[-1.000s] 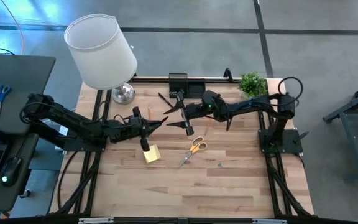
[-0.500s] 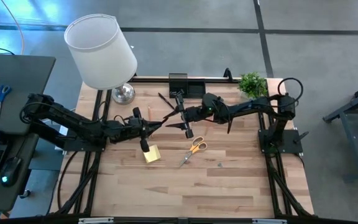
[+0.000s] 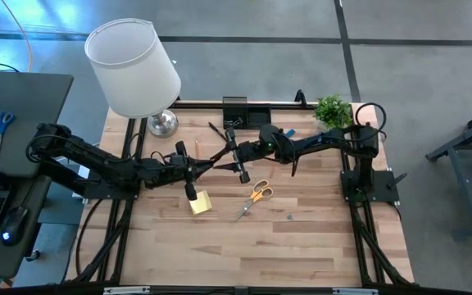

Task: Pick and place office supplies into organizer
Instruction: Put the bottom pen into the desk organizer, then put the pen into the desk organizer

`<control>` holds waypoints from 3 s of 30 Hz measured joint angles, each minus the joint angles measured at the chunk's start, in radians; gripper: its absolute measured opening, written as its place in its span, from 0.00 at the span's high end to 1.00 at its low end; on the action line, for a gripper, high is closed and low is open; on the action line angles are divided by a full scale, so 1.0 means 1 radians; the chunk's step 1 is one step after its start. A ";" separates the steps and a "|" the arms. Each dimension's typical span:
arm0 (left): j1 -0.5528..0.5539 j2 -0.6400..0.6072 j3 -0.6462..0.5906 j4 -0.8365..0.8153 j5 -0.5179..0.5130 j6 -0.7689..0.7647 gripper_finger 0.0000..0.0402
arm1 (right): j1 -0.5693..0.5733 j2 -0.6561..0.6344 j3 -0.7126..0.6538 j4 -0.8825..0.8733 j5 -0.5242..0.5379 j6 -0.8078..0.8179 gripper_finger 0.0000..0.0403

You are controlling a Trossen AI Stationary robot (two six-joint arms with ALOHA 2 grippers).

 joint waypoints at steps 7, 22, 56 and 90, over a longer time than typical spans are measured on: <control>0.000 0.000 0.000 -0.010 0.002 0.001 0.95 | 0.000 -0.004 0.001 0.003 -0.014 0.003 0.68; 0.000 0.000 0.000 -0.020 0.005 0.011 0.95 | -0.020 -0.004 0.001 -0.003 -0.018 0.029 0.93; 0.000 -0.108 0.000 -0.331 -0.208 -0.005 0.59 | -0.405 -0.027 0.000 -0.198 0.320 -0.005 0.95; 0.000 -0.108 0.000 -0.327 -0.204 -0.032 0.59 | -0.518 -0.027 0.000 -0.431 0.385 0.079 0.73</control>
